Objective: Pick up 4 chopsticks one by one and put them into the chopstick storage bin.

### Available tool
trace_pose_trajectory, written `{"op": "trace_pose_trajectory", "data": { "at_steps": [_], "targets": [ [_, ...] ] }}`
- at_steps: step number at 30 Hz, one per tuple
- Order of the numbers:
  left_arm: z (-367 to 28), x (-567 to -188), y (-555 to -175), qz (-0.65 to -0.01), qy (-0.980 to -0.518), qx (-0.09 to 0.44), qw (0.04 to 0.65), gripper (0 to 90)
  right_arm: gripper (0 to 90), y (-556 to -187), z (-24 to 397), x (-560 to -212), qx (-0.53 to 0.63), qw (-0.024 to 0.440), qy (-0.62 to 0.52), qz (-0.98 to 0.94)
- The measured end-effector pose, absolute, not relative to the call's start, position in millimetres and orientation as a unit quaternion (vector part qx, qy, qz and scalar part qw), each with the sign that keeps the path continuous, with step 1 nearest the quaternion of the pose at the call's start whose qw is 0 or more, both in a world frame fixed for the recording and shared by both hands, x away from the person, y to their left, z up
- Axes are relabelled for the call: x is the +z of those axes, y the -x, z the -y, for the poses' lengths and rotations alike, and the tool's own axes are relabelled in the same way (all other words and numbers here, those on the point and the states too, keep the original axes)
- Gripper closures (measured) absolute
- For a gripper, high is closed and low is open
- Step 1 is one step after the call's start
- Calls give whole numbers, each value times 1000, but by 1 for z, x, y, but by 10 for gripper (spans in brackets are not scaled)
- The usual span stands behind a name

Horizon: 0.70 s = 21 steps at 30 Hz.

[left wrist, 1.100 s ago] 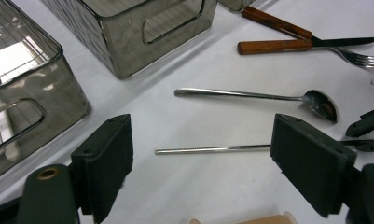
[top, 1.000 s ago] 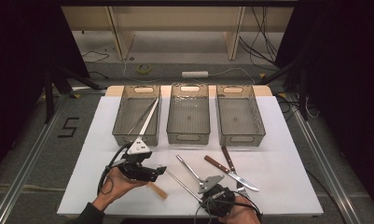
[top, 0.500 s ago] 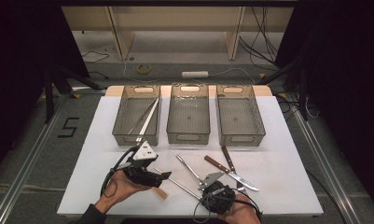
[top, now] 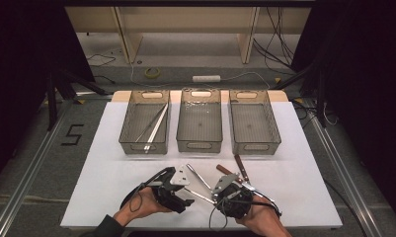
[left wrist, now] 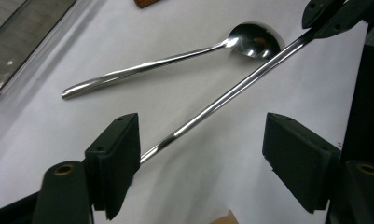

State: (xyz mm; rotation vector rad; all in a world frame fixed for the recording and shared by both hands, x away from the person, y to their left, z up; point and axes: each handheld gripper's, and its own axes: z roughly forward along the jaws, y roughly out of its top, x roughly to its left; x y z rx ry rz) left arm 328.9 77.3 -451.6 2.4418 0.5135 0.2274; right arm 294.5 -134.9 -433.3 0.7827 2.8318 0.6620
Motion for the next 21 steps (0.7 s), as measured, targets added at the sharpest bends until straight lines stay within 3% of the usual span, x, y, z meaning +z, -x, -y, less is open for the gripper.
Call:
{"op": "trace_pose_trajectory", "data": {
  "at_steps": [10,21],
  "targets": [
    [-56,-464,-335,-153,-939,86,296,320,850,-296,134,-424,214,63,-251,-942],
    [-46,-467,-338,-113,-946,87,291,493,849,-297,135,-422,217,68,-232,-946]
  ]
}}
